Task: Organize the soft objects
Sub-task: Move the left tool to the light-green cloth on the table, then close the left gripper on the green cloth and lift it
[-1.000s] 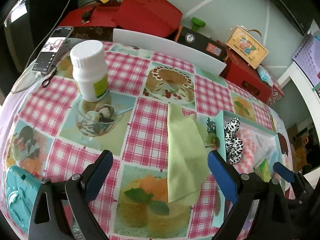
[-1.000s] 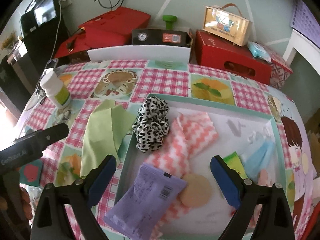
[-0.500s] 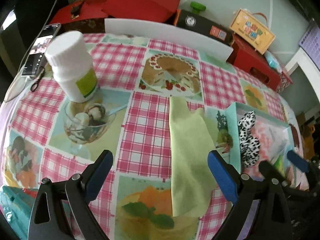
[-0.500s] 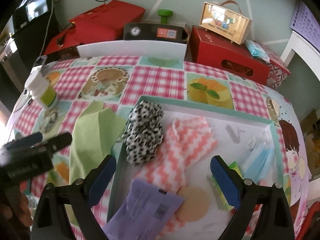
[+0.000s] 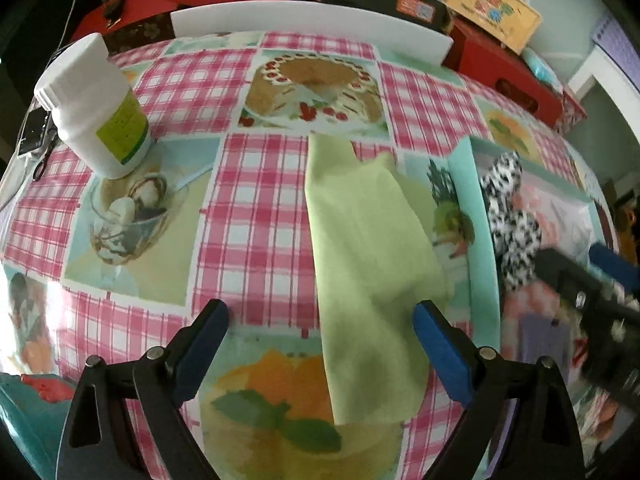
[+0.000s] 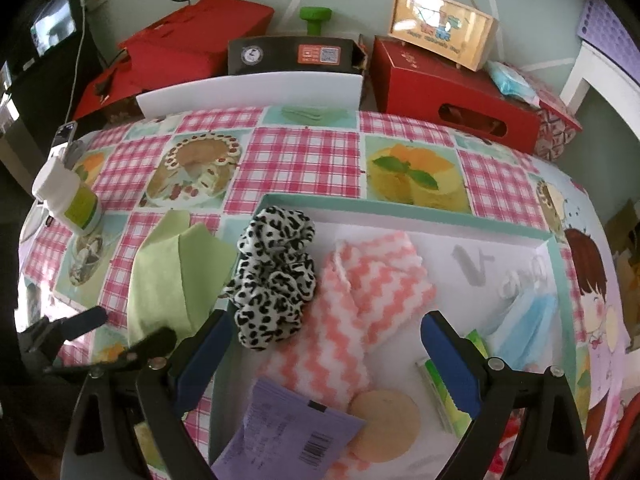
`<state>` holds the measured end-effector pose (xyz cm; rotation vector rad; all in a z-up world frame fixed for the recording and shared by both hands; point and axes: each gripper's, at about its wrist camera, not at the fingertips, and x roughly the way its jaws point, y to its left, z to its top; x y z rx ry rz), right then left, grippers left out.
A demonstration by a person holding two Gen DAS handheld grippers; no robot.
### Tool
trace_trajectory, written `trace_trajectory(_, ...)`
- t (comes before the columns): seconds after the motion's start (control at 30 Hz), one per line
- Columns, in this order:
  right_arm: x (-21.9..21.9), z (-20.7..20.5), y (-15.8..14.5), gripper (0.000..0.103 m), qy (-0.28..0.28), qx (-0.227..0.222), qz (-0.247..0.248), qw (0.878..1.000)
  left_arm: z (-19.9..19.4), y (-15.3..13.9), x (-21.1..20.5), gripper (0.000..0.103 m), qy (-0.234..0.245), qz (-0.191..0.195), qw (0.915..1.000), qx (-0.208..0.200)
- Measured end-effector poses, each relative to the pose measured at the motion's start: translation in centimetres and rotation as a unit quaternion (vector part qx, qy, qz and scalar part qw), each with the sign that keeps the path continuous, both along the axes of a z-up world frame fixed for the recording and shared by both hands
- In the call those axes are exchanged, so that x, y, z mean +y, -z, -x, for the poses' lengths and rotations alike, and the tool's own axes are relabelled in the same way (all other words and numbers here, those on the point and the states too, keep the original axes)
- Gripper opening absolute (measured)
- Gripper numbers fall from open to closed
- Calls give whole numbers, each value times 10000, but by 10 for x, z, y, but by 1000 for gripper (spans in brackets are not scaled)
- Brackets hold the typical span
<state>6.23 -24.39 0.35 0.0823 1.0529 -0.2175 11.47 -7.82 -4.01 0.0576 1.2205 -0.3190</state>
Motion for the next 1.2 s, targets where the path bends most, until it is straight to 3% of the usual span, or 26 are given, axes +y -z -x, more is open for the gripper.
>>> trace_trajectory(0.07, -3, 2, -1, 97, 39, -18, -20, 10000, 7, 1, -2, 94, 80, -91, 9999, -14)
trace_trajectory(0.17, -9, 4, -2, 97, 100, -32, -67, 9999, 17, 2, -11, 79, 239, -436, 9986, -171)
trace_trajectory(0.27, -14, 6, -3, 97, 161, -49, -109, 9998, 24, 0, -20, 56, 464, -406, 9977, -272)
trace_trajectory(0.4, -18, 9, -5, 97, 199, -98, -148, 9996, 33, -2, -29, 12, 760, -204, 9965, -267)
trace_trajectory(0.43, -18, 9, -5, 97, 204, -99, -156, 9996, 34, -3, -30, 6, 776, -129, 9966, -231)
trace_trajectory(0.73, -18, 8, -3, 97, 200, -79, -178, 9996, 26, -8, -14, 4, 701, 524, 9962, -23)
trace_trajectory(1.2, 2, 7, -10, 97, -189, -398, -41, 9990, 19, -59, 10, 3, 589, 1446, 9850, -735)
